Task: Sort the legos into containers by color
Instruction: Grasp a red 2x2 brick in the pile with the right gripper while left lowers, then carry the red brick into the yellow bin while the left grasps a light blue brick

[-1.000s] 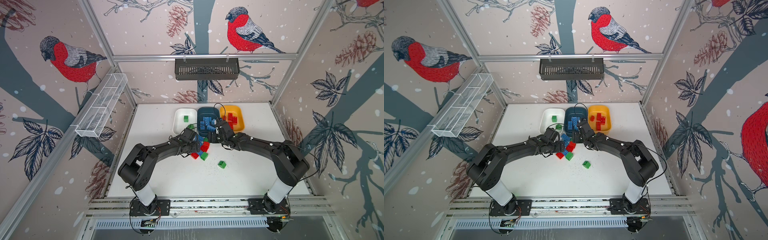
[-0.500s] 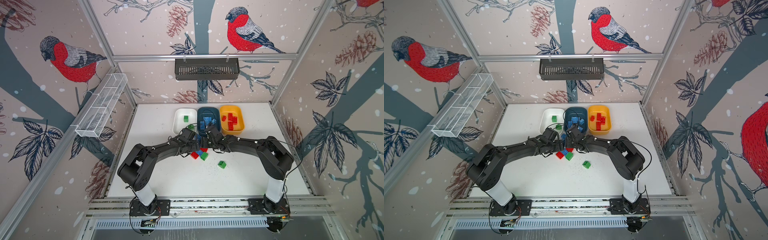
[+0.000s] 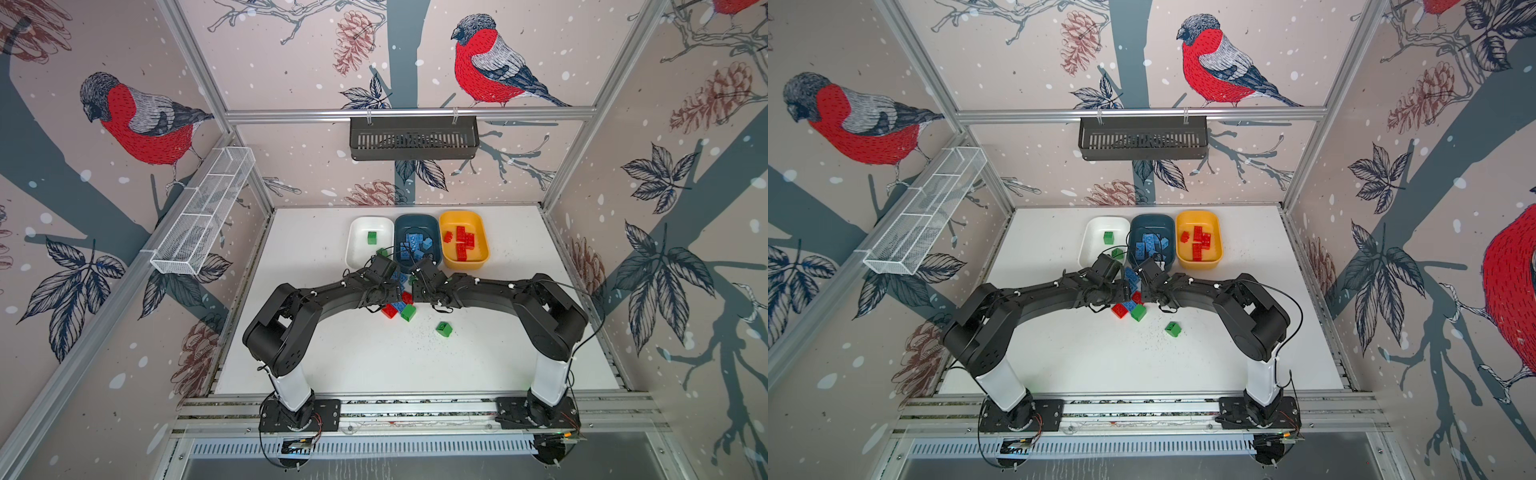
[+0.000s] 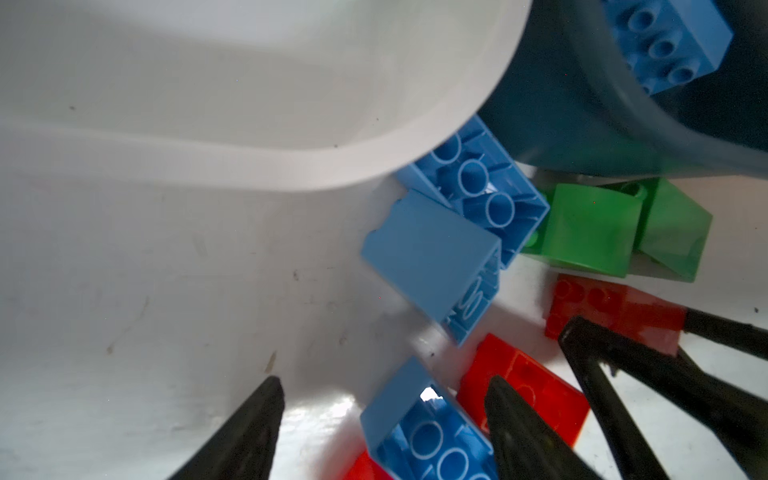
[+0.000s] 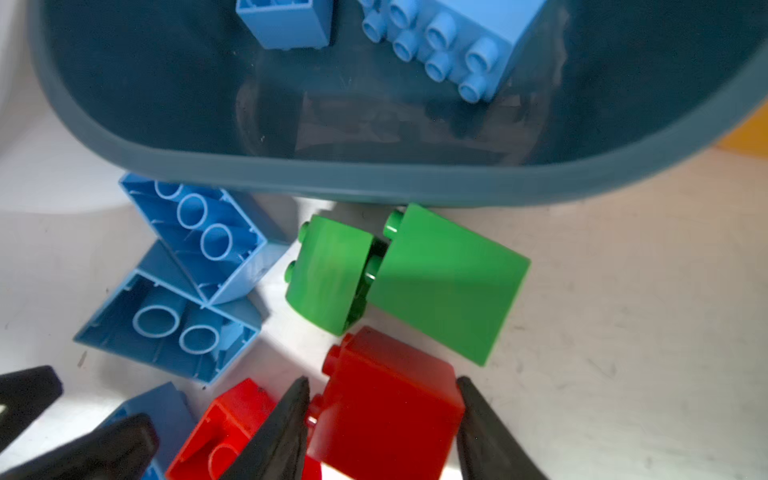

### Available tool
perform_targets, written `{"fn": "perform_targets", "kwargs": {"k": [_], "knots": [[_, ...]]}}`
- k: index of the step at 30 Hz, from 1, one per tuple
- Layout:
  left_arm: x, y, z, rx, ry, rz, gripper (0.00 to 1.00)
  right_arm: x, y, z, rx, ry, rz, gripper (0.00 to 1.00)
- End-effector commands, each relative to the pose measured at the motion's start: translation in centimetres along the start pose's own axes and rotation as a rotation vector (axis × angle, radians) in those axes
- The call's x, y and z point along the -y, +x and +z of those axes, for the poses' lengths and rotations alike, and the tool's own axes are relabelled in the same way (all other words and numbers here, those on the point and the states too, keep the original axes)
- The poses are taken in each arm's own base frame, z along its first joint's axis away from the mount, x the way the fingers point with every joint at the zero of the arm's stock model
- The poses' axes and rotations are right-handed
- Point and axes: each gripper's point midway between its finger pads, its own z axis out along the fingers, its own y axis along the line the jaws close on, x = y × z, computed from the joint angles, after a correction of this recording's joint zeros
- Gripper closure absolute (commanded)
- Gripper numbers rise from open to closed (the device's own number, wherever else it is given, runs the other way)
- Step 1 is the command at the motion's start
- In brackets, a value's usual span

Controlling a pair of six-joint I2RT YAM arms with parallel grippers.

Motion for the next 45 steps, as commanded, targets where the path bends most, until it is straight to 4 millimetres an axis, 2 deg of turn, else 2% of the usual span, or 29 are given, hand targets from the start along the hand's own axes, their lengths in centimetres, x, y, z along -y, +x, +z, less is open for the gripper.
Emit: {"fn": "perform_targets", "kwargs": {"k": [1, 4, 7, 11, 16, 21, 28, 32, 33, 34, 38, 45], "knots": [[-0.8, 0.8, 0.5, -0.033, -0.046, 0.031, 0.32, -0.7, -0.8, 0.2, 0.019, -0.019, 0.0, 0.41], [-1.4, 1.1, 0.6, -0.038, -0.073, 0.027, 0.39, -0.2, -0.9, 0.9, 0.022, 0.016, 0.003, 0.4], [-2.1, 1.4, 0.4, -0.034, -0.097, 0.008, 0.41, 0.2, -0.8, 0.7, 0.03, 0.035, -0.007, 0.44], [-3.3, 1.9, -0.4, -0.013, -0.125, -0.012, 0.42, 0.9, -0.8, 0.0, 0.05, 0.041, -0.022, 0.5], [-5.8, 3.2, -1.1, -0.02, -0.185, -0.041, 0.42, 2.2, -0.9, -1.0, 0.073, 0.053, -0.036, 0.55], [-6.1, 3.2, -2.5, 0.015, -0.168, -0.05, 0.39, 2.2, -2.5, -3.3, 0.165, 0.011, -0.042, 0.58], [-3.5, 3.0, -3.9, 0.046, -0.044, 0.009, 0.16, 4.1, -7.2, -7.2, 0.324, -0.033, 0.022, 0.58], [-2.6, 3.3, -3.8, 0.027, -0.018, 0.007, 0.11, 6.7, -10.5, -8.3, 0.41, -0.017, 0.074, 0.58], [-2.5, 3.4, -3.8, 0.02, -0.02, -0.002, 0.07, 7.5, -11.3, -8.3, 0.424, -0.005, 0.089, 0.57], [-2.8, 3.5, -3.6, 0.012, -0.043, -0.022, 0.03, 8.7, -12.3, -8.1, 0.43, 0.013, 0.112, 0.57], [-2.3, 3.7, -3.5, -0.012, -0.063, -0.011, 0.03, 12.4, -15.2, -6.1, 0.415, 0.106, 0.182, 0.56], [-1.5, 4.3, -3.2, -0.054, -0.037, 0.005, 0.03, 16.4, -19.7, -2.6, 0.397, 0.211, 0.168, 0.55]]}}
